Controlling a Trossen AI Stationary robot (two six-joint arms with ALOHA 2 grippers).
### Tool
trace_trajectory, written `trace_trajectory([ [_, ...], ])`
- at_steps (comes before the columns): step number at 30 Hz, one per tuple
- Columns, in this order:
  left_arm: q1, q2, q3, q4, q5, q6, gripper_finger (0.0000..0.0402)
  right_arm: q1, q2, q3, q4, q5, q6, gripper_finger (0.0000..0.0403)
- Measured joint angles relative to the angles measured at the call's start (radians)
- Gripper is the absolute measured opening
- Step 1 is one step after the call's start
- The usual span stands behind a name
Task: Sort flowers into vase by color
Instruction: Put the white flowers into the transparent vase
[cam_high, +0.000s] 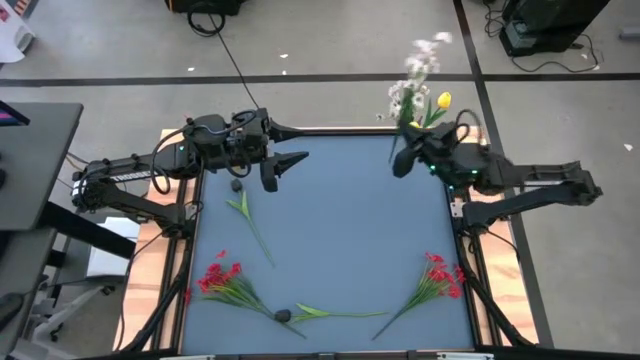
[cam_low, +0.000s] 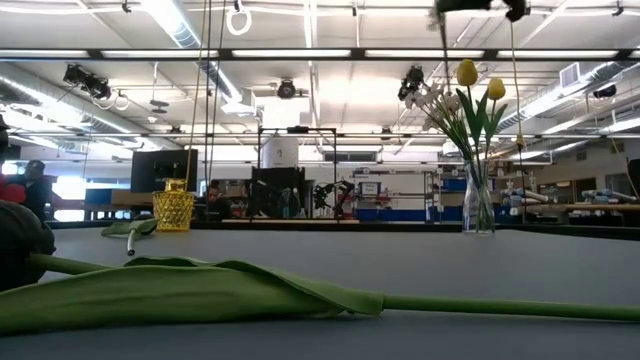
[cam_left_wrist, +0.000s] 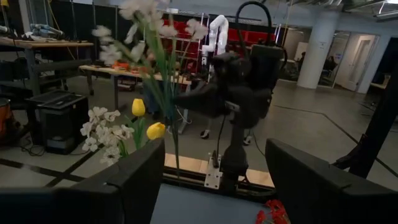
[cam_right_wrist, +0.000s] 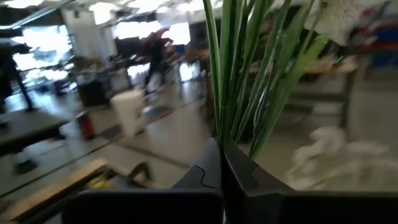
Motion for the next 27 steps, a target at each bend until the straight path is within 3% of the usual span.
trace_trajectory([
  [10, 0.0, 0.0, 0.0, 0.0, 0.0, 0.0, 0.0284, -0.109, -0.044, -0.068, 0.355, 0.11, -0.534, 0.0],
  [14, 0.0, 0.0, 0.0, 0.0, 0.0, 0.0, 0.0284, -0.217, -0.071, -0.105, 0.385, 0.101, -0.504, 0.0],
  [19, 0.0, 0.0, 0.0, 0.0, 0.0, 0.0, 0.0284, -0.301, -0.11, -0.15, 0.389, -0.03, -0.387, 0.0],
  [27, 0.0, 0.0, 0.0, 0.0, 0.0, 0.0, 0.0284, -0.34, -0.113, -0.173, 0.391, -0.045, -0.473, 0.0],
])
